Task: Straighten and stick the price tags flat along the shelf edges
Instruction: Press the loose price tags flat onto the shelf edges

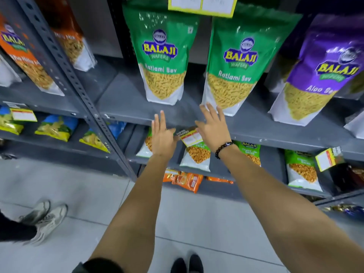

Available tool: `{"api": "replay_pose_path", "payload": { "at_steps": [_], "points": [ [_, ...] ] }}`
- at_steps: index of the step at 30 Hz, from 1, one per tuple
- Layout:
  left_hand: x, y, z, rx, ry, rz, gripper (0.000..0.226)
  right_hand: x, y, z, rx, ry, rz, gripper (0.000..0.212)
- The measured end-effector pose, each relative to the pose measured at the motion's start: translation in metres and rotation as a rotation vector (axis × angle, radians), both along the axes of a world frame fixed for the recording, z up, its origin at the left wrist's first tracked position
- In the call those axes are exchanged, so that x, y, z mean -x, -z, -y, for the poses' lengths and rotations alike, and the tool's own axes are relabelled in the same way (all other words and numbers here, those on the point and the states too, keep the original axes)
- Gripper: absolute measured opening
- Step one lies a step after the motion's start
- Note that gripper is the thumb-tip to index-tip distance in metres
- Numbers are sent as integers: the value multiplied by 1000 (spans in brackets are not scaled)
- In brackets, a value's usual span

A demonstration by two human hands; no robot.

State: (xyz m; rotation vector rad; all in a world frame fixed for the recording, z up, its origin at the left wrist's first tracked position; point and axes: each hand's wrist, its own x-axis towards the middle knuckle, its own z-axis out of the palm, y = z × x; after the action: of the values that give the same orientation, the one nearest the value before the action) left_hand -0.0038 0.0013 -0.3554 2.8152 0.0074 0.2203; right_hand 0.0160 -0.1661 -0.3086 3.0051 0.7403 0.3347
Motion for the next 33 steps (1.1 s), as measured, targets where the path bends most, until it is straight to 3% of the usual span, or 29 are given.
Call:
{"api": "replay_pose_path", "payload": {
  "at_steps": [10, 17, 26, 33],
  "points": [
    [-3, 12, 1, 123, -16, 72, 12, -8, 12, -7, -86, 65, -52, 20],
    [-9, 3, -21, 9, 180, 74, 12, 11, 42, -1, -375, 174, -121, 13],
    [-25, -8, -24, -3, 131, 175, 5, 0, 50, -18, -500, 351, -27, 14],
    [-27, -19, -22, 34, 111, 145, 4, -3, 41, -19, -523, 386, -47, 14]
  ]
}}
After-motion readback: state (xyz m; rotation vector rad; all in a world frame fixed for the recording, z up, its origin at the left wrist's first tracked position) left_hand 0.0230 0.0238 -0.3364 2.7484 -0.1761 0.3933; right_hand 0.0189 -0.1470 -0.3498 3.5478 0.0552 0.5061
